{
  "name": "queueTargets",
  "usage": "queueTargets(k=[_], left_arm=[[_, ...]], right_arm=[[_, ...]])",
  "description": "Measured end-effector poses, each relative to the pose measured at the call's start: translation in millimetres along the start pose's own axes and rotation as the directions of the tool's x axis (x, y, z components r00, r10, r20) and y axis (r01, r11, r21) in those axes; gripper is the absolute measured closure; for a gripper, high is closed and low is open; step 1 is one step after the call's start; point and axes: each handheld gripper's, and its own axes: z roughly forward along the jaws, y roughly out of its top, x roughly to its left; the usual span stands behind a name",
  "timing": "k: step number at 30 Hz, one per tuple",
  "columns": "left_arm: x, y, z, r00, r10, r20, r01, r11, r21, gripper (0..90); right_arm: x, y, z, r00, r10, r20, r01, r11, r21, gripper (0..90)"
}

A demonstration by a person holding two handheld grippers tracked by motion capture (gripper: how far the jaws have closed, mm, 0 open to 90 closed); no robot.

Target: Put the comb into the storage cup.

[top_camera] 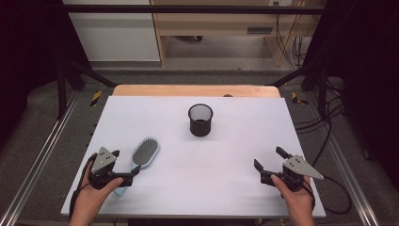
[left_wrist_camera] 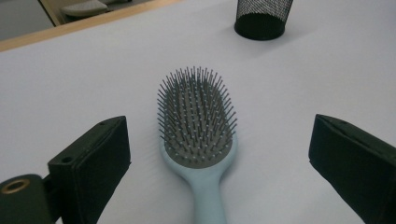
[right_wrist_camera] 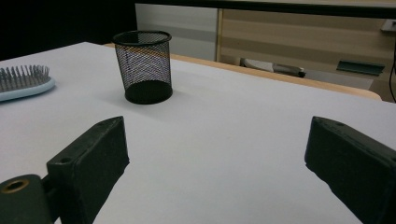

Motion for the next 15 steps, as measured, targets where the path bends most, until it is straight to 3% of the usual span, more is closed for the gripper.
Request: queueTargets(k=[3, 7, 13, 15], left_arm=[[-3.4, 4.0, 2.4, 0.9998, 0.019, -0.008, -0.019, 0.9983, 0.055, 5.0], [-7.3, 8.0, 5.1, 0.9986, 0.051, -0.009, -0.049, 0.9885, 0.143, 4.6], [-5.6, 9.7, 8.5, 0.9996, 0.028, 0.000, -0.027, 0.9786, 0.204, 4.6], [-5.2, 8.8, 10.7, 0.9992, 0.040, -0.008, -0.037, 0.9705, 0.238, 4.7]], right_arm=[[0.3, -0.1, -0.3, 1.0000, -0.001, 0.002, 0.001, 1.000, 0.001, 6.2], [0.2, -0.2, -0.7, 1.0000, -0.002, 0.006, 0.002, 1.000, 0.002, 6.1], [-0.4, -1.0, -0.6, 1.0000, 0.001, 0.009, -0.001, 1.000, 0.007, 6.2], [-0.3, -1.1, -0.8, 0.9999, 0.002, 0.010, -0.002, 1.000, 0.009, 6.2]])
